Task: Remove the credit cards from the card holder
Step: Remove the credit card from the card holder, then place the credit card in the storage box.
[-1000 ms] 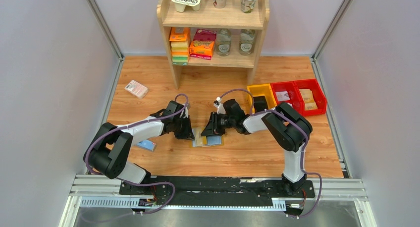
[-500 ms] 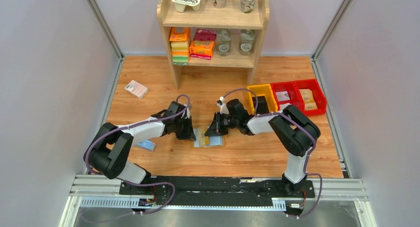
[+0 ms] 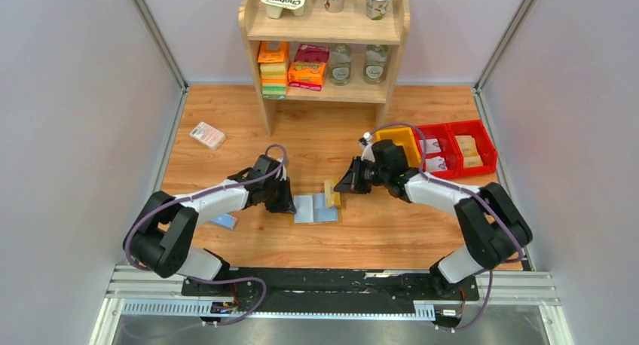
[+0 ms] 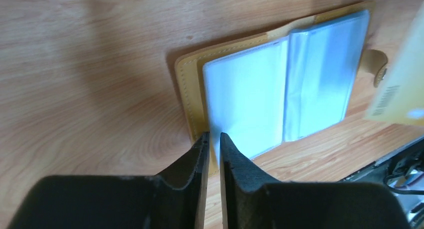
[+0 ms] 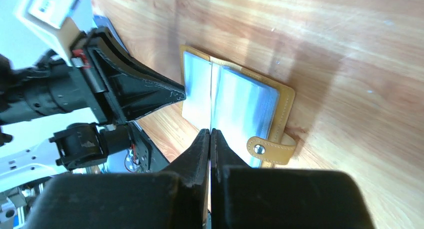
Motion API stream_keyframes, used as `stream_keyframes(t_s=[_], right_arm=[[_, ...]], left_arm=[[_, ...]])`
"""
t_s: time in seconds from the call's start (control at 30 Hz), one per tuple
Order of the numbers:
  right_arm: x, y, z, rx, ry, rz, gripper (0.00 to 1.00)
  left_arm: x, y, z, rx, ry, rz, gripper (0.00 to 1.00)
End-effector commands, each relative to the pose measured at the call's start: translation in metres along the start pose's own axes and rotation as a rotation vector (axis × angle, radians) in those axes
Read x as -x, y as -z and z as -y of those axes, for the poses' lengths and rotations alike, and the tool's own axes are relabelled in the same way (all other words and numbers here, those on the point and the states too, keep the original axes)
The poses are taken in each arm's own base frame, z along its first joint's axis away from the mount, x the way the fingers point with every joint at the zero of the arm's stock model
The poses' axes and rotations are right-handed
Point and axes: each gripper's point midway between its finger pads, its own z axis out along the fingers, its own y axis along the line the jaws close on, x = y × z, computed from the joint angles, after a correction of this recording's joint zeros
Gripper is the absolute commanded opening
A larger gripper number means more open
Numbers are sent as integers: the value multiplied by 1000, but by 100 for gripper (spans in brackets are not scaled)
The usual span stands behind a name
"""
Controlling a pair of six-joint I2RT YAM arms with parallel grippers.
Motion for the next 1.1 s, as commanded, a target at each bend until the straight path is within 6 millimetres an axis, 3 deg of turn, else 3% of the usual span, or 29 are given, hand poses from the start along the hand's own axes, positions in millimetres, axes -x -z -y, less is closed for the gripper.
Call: stream_keyframes(t_s=[0.0,0.1,0.3,0.33,0.47,0.57,0.77,0.83,0.93,1.07], right_arm=[[31,39,-16,13,34,134,0],[58,72,-23,32,37,255,0],[110,166,-1,-34,-38,563,0],[115,180,5,-55,-51,617,0],[139,244,46,-148,-171,842,0],[148,280,73,-189,-263,980,0],[171,346,127,-277,-395,1238,0],[176,358,150,-307,-451,1284,0],[184,373,176,-345,-511,1344,0],[198,382,204,-391,-563,1358,0]], left_arm=[[2,17,-12,77,-4,49,26],[22,37,-2,69,-7,140,34],[60,102,7,92,-13,358,55],[72,121,5,109,-10,440,59],[89,177,-2,163,-45,633,72],[93,225,-12,229,-65,789,80],[86,308,-38,352,-90,1092,85],[81,327,-48,395,-88,1172,85],[73,338,-61,438,-98,1250,86],[70,324,-75,482,-92,1248,86]])
